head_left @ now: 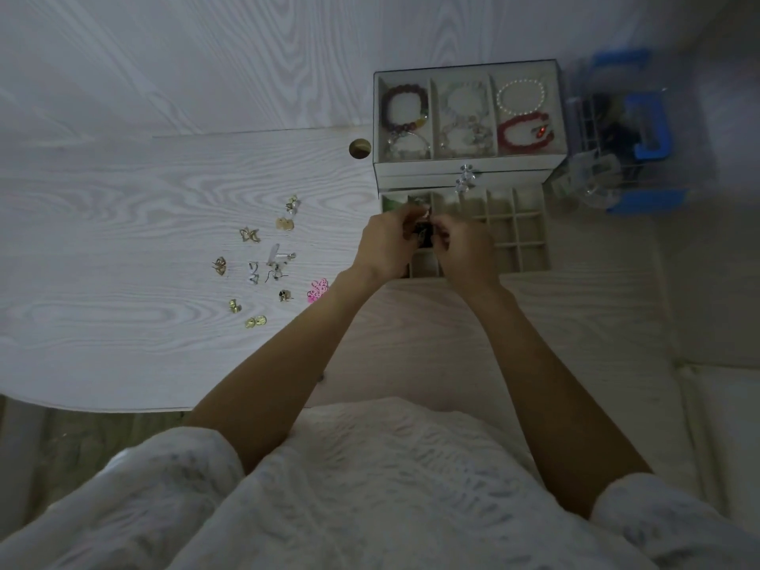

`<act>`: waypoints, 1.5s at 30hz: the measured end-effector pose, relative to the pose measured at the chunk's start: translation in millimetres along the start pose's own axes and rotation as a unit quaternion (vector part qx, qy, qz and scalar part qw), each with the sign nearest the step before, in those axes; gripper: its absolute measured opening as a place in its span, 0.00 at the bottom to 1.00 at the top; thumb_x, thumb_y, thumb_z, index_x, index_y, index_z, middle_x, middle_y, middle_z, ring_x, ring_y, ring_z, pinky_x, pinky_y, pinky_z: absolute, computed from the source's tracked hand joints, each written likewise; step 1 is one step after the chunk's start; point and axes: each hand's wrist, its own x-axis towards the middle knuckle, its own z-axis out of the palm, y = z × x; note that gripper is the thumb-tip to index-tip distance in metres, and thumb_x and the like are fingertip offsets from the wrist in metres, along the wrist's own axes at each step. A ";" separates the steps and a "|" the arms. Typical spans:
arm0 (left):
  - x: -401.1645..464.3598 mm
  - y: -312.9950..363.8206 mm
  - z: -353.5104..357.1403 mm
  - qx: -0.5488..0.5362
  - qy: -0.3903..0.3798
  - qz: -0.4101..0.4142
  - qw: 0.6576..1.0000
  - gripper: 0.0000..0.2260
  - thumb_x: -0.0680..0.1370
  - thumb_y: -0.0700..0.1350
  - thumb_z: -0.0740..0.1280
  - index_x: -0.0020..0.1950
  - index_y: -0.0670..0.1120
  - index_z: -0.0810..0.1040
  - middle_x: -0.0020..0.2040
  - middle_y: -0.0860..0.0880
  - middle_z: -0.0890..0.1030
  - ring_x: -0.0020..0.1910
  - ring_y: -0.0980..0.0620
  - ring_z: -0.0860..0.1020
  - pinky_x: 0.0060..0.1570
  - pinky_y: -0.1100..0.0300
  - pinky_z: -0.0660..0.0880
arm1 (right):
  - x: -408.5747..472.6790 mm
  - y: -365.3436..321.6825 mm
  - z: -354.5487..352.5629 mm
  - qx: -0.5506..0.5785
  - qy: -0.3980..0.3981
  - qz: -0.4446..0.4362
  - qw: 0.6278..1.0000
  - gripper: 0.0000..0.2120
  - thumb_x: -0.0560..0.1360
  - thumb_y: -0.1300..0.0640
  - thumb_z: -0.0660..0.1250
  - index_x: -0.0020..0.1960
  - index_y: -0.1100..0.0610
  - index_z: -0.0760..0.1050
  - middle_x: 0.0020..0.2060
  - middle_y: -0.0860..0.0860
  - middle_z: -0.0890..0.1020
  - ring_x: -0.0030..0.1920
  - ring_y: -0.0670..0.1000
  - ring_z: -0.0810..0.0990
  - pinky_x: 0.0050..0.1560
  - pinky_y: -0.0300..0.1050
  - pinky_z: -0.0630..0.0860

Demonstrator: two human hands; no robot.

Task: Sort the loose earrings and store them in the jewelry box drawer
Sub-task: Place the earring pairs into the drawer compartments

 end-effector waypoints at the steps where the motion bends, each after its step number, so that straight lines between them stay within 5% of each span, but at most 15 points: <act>1: -1.1 -2.4 -1.3 0.039 0.012 0.022 0.999 0.17 0.73 0.33 0.62 0.61 0.42 0.76 0.57 0.41 0.81 0.55 0.43 0.78 0.54 0.53 0.75 | 1.0 1.2 1.5 -0.028 -0.012 -0.011 0.999 0.12 0.72 0.67 0.63 0.55 0.63 0.79 0.47 0.61 0.82 0.47 0.60 0.78 0.46 0.44 0.72; 6: -11.5 -25.3 -4.6 0.247 0.045 0.145 0.957 0.12 0.72 0.35 0.64 0.53 0.43 0.80 0.49 0.43 0.82 0.47 0.39 0.74 0.42 0.51 0.75 | 1.0 2.8 4.1 -0.137 -0.030 -0.082 0.987 0.09 0.74 0.62 0.64 0.50 0.63 0.81 0.50 0.58 0.79 0.51 0.61 0.73 0.49 0.51 0.71; 13: -16.2 -43.2 -3.5 0.304 0.079 0.195 0.929 0.13 0.68 0.40 0.67 0.50 0.50 0.82 0.50 0.50 0.84 0.43 0.42 0.77 0.40 0.54 0.74 | 3.2 0.6 8.2 -0.180 -0.023 -0.144 0.973 0.07 0.72 0.63 0.65 0.47 0.63 0.80 0.46 0.57 0.81 0.46 0.61 0.75 0.44 0.52 0.73; 17: -15.8 -41.9 -1.4 0.306 0.092 0.195 0.927 0.13 0.71 0.46 0.58 0.44 0.49 0.83 0.45 0.51 0.84 0.41 0.44 0.77 0.37 0.55 0.74 | 5.2 -1.6 12.7 -0.216 -0.033 -0.127 0.968 0.07 0.72 0.61 0.67 0.47 0.63 0.79 0.48 0.58 0.81 0.49 0.61 0.75 0.47 0.52 0.73; 24: -5.9 -32.6 0.3 0.287 0.103 0.144 0.941 0.03 0.67 0.41 0.72 0.39 0.47 0.82 0.36 0.48 0.82 0.36 0.43 0.77 0.35 0.57 0.71 | 11.6 -13.1 10.8 -0.267 -0.038 -0.084 0.959 0.06 0.72 0.62 0.67 0.48 0.62 0.79 0.51 0.58 0.79 0.53 0.60 0.75 0.52 0.52 0.73; 29: -6.1 -37.0 1.4 0.269 0.111 0.149 0.945 0.04 0.68 0.39 0.70 0.40 0.46 0.81 0.37 0.47 0.82 0.36 0.43 0.76 0.34 0.56 0.70 | 8.8 -12.7 8.9 -0.159 0.018 -0.115 0.980 0.13 0.68 0.66 0.70 0.52 0.60 0.78 0.45 0.59 0.80 0.46 0.61 0.76 0.43 0.51 0.75; 33: -8.1 -41.5 0.8 0.257 0.112 0.157 0.947 0.03 0.69 0.41 0.71 0.41 0.47 0.82 0.38 0.48 0.83 0.37 0.43 0.77 0.35 0.56 0.71 | 6.6 -8.9 10.8 -0.179 0.004 -0.150 0.972 0.07 0.68 0.66 0.69 0.46 0.60 0.81 0.42 0.58 0.80 0.44 0.61 0.77 0.42 0.50 0.75; 40: -16.2 -46.7 0.5 0.241 0.105 0.168 0.950 0.05 0.67 0.42 0.71 0.43 0.46 0.82 0.39 0.46 0.83 0.38 0.41 0.77 0.36 0.55 0.73 | -11.1 8.0 11.5 -0.138 -0.041 -0.136 0.980 0.14 0.73 0.63 0.63 0.57 0.62 0.77 0.52 0.58 0.81 0.50 0.62 0.76 0.50 0.50 0.73; 45: -24.7 -44.1 -4.0 0.224 0.075 0.165 0.958 0.09 0.69 0.42 0.66 0.46 0.43 0.82 0.42 0.43 0.83 0.41 0.40 0.78 0.40 0.52 0.75 | -17.2 7.2 13.9 -0.234 -0.063 -0.126 0.962 0.21 0.73 0.60 0.62 0.65 0.61 0.71 0.56 0.60 0.77 0.55 0.62 0.73 0.52 0.53 0.71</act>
